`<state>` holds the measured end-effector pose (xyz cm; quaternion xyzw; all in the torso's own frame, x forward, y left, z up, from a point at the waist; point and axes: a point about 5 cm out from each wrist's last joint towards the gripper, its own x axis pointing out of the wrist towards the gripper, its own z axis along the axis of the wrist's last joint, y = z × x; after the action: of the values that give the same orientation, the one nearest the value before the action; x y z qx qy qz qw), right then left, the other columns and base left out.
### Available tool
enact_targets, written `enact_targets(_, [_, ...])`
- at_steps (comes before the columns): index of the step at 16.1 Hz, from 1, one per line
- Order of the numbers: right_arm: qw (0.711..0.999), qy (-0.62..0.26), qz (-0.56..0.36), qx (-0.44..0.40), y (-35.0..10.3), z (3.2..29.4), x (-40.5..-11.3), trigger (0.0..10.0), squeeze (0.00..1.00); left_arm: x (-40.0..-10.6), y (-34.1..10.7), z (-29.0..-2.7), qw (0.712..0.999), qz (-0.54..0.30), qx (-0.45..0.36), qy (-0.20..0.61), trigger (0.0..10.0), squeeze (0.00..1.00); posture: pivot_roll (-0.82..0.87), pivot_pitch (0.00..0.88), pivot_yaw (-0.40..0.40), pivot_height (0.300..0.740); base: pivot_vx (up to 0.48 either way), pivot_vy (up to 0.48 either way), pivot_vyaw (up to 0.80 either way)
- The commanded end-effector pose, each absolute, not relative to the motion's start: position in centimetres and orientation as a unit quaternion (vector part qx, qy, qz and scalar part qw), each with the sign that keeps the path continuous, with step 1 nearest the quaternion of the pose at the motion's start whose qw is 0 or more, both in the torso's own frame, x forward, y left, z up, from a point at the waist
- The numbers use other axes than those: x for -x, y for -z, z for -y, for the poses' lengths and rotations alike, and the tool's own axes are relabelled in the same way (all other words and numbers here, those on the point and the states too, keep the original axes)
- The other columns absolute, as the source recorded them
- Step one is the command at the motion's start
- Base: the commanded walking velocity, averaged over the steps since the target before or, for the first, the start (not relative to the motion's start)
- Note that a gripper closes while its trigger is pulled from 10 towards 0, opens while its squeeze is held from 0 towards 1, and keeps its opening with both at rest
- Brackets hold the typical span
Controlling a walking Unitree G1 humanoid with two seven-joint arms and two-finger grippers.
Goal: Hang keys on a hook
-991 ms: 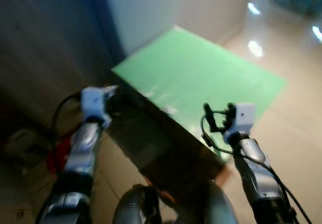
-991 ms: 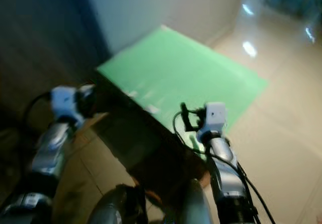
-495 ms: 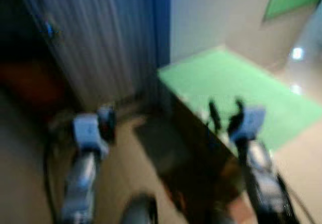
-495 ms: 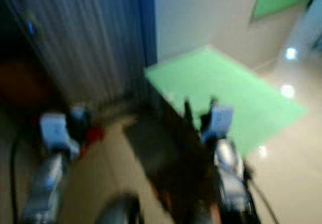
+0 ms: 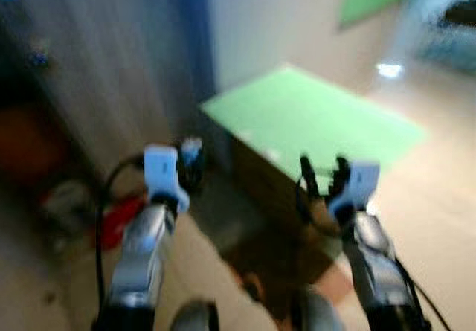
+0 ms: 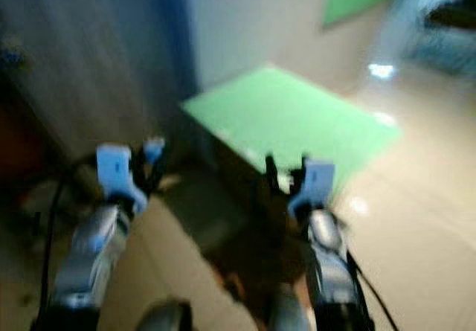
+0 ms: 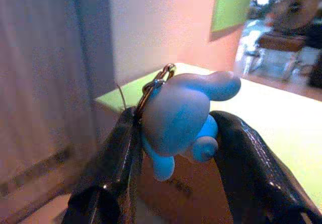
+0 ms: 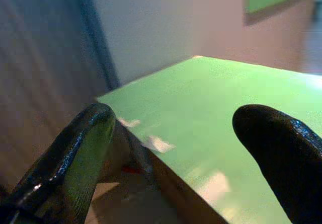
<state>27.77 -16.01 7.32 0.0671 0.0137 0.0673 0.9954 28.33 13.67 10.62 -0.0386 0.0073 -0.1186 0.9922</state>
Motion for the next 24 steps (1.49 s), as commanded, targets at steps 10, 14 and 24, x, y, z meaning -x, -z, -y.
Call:
enact_targets(10, [0.991, -0.08, -0.062, -0.082, -5.9, 14.8, -28.0, 10.0, 0.0, -27.8, -11.5, -14.1, 0.993, 0.006, 0.012, 0.115, 0.0, 0.0, -0.11, 0.065, 0.09, 0.701, 0.0, -0.048, 0.0])
enact_targets(14, [0.992, -0.079, -0.072, -0.072, -5.7, 14.7, -28.3, 10.0, 0.0, -27.9, -11.4, -14.1, 0.994, 0.002, -0.001, 0.106, 0.0, 0.0, -0.11, 0.08, 0.089, 0.701, 0.0, -0.48, 0.0])
enact_targets(24, [0.992, -0.072, -0.087, -0.061, -5.2, 14.9, -28.1, 10.0, 0.0, -28.5, -11.0, -13.6, 0.994, -0.011, -0.02, 0.103, 0.0, 0.0, -0.12, 0.093, 0.1, 0.701, 0.0, -0.477, 0.0])
